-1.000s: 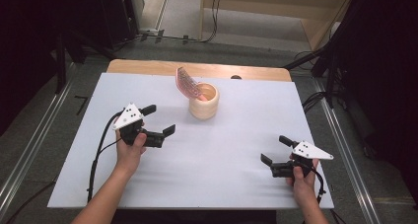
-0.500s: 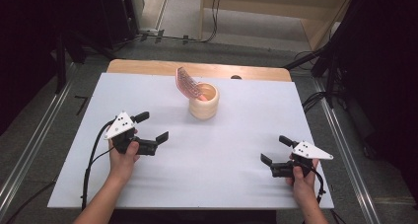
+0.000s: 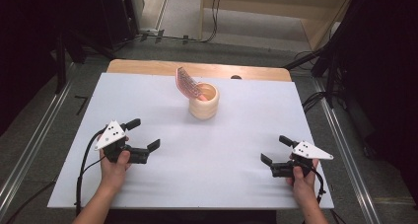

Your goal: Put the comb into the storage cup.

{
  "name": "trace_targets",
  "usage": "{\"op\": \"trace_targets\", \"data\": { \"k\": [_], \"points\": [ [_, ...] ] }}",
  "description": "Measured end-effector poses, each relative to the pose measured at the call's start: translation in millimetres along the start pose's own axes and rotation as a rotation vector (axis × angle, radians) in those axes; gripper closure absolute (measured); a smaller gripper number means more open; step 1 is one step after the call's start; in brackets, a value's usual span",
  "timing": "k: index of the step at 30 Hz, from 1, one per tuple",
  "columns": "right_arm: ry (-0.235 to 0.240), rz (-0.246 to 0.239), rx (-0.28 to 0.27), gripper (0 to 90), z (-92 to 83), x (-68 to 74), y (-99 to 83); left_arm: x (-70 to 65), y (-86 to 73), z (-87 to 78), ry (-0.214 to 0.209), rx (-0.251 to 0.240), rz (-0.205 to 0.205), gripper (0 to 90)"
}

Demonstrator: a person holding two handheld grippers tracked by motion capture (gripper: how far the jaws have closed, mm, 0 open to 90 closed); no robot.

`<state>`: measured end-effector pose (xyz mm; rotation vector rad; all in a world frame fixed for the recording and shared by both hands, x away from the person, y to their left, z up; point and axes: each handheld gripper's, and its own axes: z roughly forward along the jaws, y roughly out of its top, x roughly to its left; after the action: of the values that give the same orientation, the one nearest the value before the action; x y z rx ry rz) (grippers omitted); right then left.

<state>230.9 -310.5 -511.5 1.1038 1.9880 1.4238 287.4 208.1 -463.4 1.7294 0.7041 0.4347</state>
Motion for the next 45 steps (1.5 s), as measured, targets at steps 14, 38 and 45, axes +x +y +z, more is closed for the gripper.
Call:
{"op": "trace_targets", "data": {
  "k": [14,38,45],
  "points": [
    [0.001,0.003,-0.001,0.0,-0.1,-0.2,-0.1,8.1,-12.8,-21.9,0.038,0.009,-0.012,0.0],
    [-0.005,0.003,-0.002,0.0,-0.3,-0.2,-0.2,21.5,-31.4,-55.9,0.095,0.041,-0.01,0.0],
    [-0.006,0.003,-0.003,0.0,-0.1,-0.1,-0.2,24.8,-34.9,-63.8,0.108,0.047,-0.009,0.0]
  ]
}}
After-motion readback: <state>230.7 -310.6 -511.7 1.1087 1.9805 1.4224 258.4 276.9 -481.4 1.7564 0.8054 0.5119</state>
